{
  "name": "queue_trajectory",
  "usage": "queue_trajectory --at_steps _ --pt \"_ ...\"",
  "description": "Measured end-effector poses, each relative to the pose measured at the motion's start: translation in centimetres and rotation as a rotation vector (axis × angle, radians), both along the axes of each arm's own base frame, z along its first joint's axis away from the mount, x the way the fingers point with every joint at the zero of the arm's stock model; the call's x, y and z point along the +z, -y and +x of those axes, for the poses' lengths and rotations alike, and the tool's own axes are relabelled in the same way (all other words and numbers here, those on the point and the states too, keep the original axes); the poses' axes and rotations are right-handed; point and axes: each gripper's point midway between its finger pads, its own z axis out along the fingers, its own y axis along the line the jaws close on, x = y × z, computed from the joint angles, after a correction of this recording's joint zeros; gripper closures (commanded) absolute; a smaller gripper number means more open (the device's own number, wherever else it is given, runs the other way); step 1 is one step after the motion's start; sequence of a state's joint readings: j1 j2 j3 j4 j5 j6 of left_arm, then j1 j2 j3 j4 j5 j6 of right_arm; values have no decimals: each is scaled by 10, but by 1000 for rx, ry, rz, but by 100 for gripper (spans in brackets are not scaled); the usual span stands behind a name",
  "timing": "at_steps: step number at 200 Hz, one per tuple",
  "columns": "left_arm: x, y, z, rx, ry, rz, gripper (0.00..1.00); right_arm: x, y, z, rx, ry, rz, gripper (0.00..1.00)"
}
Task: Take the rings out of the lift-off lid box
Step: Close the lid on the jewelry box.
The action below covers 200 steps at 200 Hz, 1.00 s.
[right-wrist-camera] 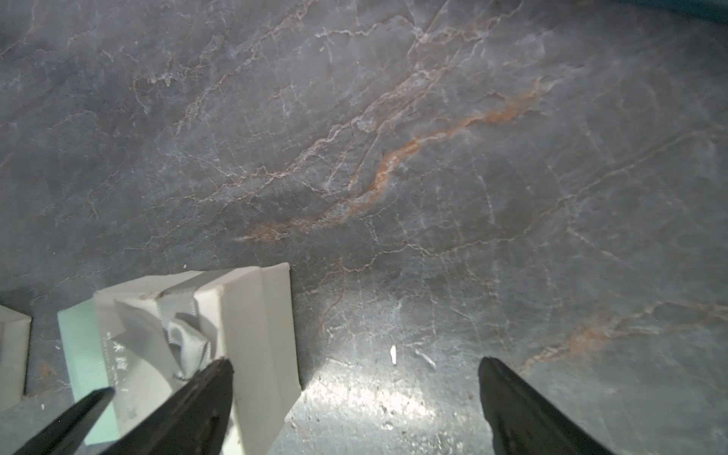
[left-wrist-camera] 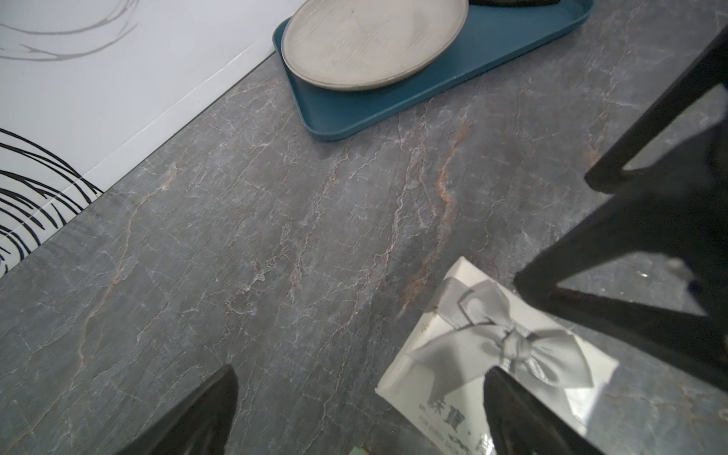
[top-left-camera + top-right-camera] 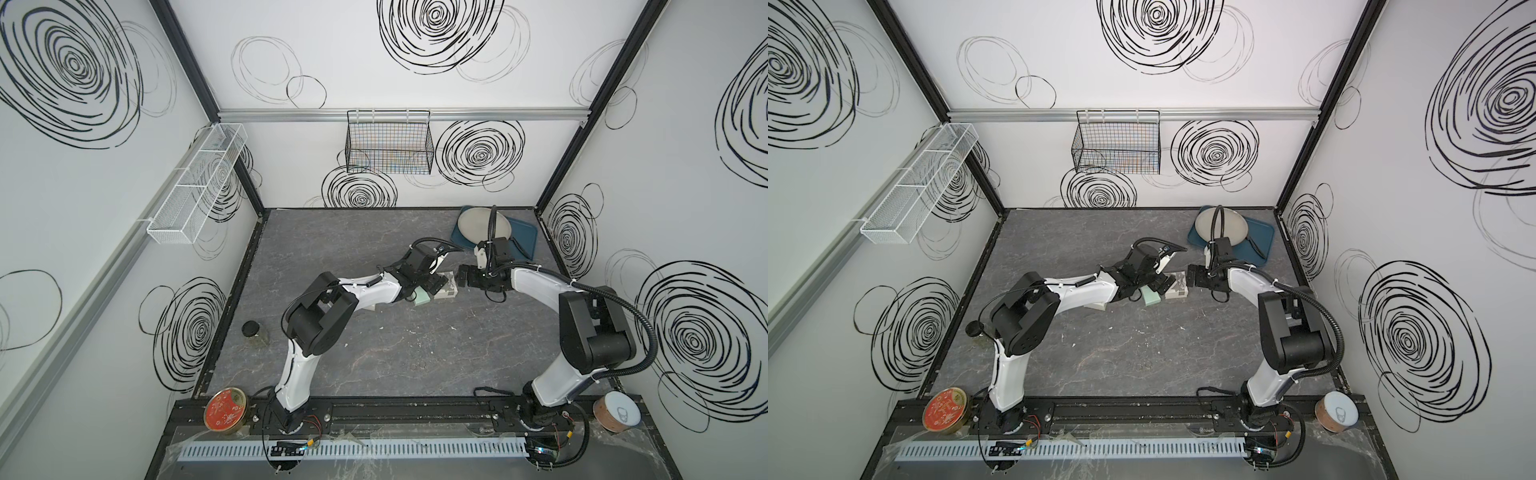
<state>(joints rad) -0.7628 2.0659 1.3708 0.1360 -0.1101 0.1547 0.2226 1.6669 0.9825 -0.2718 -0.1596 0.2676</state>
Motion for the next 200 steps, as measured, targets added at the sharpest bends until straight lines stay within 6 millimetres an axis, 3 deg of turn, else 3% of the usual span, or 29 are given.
queue_trajectory --at_steps 30,75,131,200 --pt "-14 -2 0 6 -19 21 0 3 -2 2 3 8 -3 0" --pt "-15 -2 5 10 -17 20 0 6 -7 6 13 19 -3 0" --pt "-19 -2 7 10 -20 38 0 -15 -15 8 24 -19 -7 0" --pt "-19 -4 8 20 -7 121 0 -18 -14 9 8 -20 -19 0"
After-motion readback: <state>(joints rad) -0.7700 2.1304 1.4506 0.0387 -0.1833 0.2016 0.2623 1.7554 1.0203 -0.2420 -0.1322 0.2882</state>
